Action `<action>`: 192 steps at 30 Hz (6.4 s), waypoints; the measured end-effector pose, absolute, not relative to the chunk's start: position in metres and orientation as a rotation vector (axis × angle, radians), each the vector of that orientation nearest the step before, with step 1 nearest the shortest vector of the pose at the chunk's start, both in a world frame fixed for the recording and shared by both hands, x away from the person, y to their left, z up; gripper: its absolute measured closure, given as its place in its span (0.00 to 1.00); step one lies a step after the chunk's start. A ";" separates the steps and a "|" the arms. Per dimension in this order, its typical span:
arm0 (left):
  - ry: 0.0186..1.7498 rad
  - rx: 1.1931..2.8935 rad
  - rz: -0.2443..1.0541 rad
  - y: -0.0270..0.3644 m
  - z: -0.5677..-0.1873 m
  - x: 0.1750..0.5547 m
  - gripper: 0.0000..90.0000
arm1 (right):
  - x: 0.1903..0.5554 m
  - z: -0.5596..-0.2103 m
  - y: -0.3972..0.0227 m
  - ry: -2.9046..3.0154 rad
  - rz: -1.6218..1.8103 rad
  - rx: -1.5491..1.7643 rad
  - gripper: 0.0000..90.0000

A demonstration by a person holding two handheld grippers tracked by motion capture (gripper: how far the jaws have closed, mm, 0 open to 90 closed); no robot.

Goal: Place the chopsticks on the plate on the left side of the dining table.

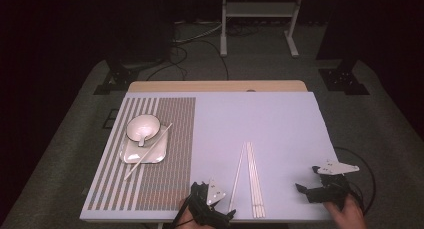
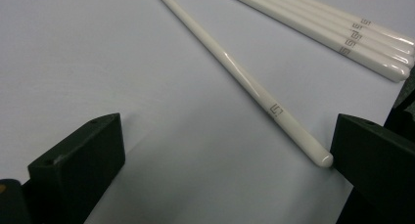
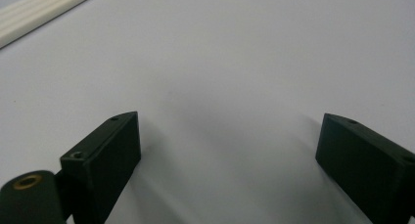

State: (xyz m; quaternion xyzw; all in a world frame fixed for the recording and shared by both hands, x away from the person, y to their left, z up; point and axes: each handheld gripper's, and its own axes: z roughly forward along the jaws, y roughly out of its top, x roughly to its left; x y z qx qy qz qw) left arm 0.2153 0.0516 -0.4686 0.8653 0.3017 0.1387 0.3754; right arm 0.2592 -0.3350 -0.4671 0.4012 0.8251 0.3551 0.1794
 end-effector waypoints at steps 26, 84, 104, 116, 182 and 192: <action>0.894 2.179 0.416 0.095 -0.468 0.225 0.00 | 0.259 -0.467 -0.335 2.333 1.004 1.134 0.09; 1.141 2.116 0.561 0.145 -0.464 0.258 0.00 | 0.259 -0.467 -0.335 2.333 1.004 1.136 0.09; 0.988 2.144 0.416 0.110 -0.432 0.289 0.00 | 0.259 -0.467 -0.335 2.333 1.004 1.134 0.09; 0.913 2.154 0.320 0.106 -0.433 0.305 0.00 | 0.259 -0.467 -0.335 2.333 1.005 1.134 0.09; 0.815 2.152 0.389 0.087 -0.462 0.303 0.53 | 0.259 -0.467 -0.335 2.333 1.003 1.134 0.09; 0.814 2.151 0.404 0.087 -0.462 0.302 0.66 | 0.259 -0.467 -0.335 2.333 1.003 1.134 0.09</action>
